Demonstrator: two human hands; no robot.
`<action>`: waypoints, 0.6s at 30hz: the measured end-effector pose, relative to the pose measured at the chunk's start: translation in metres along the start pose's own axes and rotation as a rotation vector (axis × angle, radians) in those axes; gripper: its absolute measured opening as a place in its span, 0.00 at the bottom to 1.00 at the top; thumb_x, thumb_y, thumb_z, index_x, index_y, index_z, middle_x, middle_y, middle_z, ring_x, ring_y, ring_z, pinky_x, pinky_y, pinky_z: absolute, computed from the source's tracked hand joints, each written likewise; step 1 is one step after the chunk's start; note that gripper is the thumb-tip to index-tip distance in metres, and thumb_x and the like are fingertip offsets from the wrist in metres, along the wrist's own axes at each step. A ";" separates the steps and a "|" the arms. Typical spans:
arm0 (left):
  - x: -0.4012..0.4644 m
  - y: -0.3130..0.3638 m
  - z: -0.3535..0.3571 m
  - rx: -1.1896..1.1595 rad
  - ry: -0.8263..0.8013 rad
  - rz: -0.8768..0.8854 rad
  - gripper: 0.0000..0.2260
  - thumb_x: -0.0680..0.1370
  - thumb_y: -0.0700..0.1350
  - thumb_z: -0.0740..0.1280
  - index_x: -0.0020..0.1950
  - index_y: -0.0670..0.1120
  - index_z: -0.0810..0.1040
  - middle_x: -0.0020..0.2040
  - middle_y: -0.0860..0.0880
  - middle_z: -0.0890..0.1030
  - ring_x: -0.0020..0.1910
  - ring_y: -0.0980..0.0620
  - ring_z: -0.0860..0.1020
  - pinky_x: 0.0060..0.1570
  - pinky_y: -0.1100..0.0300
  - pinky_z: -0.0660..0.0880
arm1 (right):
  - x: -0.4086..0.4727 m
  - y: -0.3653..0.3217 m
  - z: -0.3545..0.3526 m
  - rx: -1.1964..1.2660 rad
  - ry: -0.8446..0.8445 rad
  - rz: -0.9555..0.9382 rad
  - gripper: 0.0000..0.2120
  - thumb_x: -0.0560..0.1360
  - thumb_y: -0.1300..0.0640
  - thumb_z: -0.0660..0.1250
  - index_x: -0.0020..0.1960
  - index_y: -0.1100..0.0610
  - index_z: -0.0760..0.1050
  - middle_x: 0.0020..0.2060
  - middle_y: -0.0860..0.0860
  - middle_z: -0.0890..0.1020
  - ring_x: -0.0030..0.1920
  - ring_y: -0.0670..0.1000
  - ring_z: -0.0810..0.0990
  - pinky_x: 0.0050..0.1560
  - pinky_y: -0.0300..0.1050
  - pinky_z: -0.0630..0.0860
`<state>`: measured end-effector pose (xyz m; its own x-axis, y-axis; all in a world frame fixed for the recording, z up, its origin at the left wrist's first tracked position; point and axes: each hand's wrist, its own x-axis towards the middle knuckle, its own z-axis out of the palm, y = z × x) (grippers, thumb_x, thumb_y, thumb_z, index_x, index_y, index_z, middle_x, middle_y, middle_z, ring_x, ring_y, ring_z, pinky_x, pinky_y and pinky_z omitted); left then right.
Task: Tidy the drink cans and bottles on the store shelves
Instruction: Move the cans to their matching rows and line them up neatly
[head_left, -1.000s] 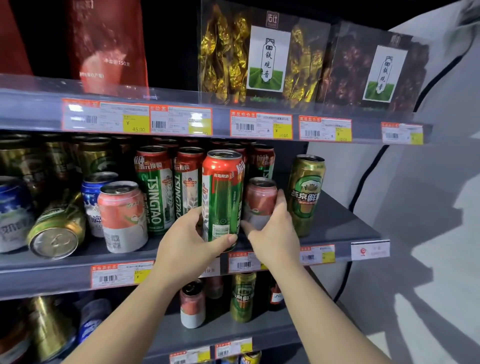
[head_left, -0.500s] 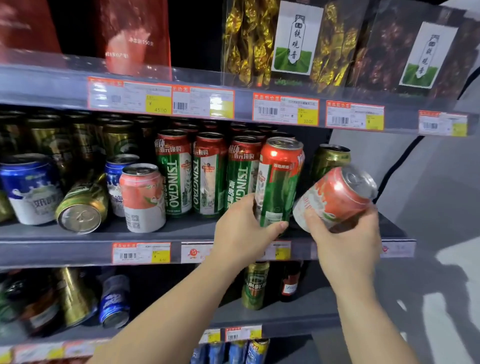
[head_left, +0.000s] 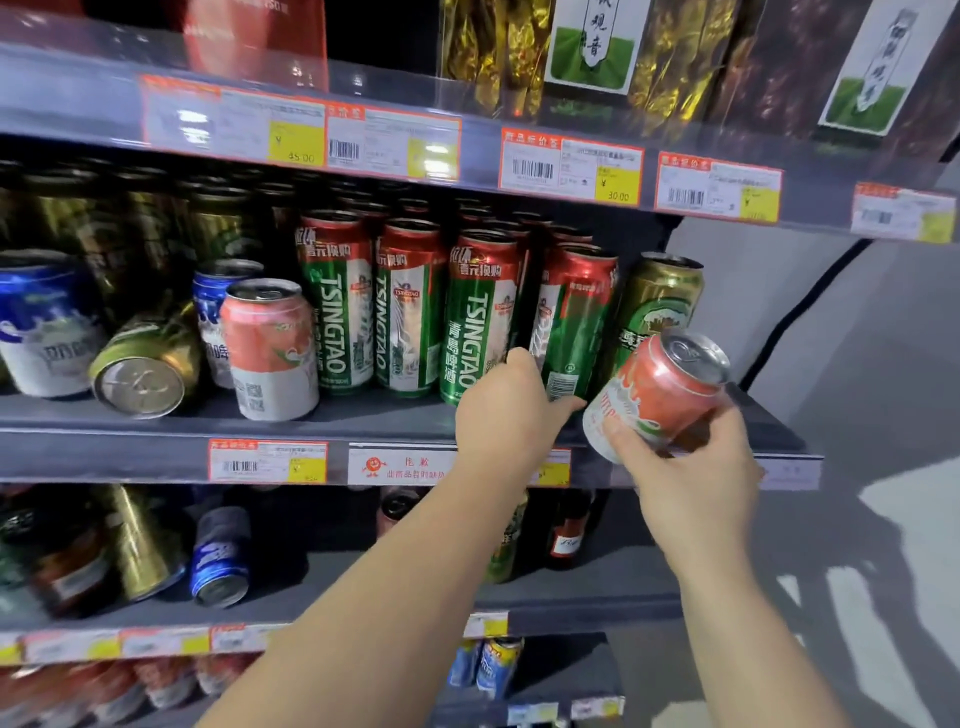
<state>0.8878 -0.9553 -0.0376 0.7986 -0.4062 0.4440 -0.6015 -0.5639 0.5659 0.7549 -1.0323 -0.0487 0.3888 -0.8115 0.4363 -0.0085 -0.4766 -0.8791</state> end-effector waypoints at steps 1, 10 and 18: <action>0.000 -0.001 -0.003 0.043 -0.011 0.015 0.23 0.71 0.62 0.71 0.43 0.46 0.67 0.31 0.52 0.70 0.32 0.48 0.74 0.28 0.57 0.67 | 0.002 -0.001 0.003 -0.005 -0.009 -0.012 0.35 0.58 0.43 0.78 0.62 0.44 0.71 0.53 0.40 0.80 0.50 0.36 0.77 0.40 0.30 0.67; -0.036 -0.070 -0.091 -0.068 0.629 0.191 0.12 0.72 0.47 0.75 0.49 0.42 0.79 0.40 0.50 0.79 0.41 0.56 0.71 0.39 0.62 0.69 | -0.003 -0.011 0.018 0.023 -0.032 -0.029 0.34 0.59 0.43 0.79 0.62 0.42 0.71 0.53 0.40 0.80 0.47 0.35 0.76 0.44 0.40 0.71; -0.018 -0.139 -0.135 -0.174 0.473 -0.308 0.41 0.66 0.58 0.77 0.73 0.45 0.64 0.66 0.47 0.74 0.66 0.47 0.71 0.63 0.52 0.70 | -0.048 -0.028 0.033 0.136 -0.257 -0.067 0.30 0.55 0.38 0.77 0.55 0.36 0.74 0.49 0.33 0.82 0.46 0.35 0.81 0.44 0.37 0.74</action>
<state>0.9541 -0.7725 -0.0302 0.8649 0.1451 0.4805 -0.3701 -0.4622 0.8058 0.7676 -0.9691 -0.0514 0.6047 -0.6596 0.4465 0.1421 -0.4622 -0.8753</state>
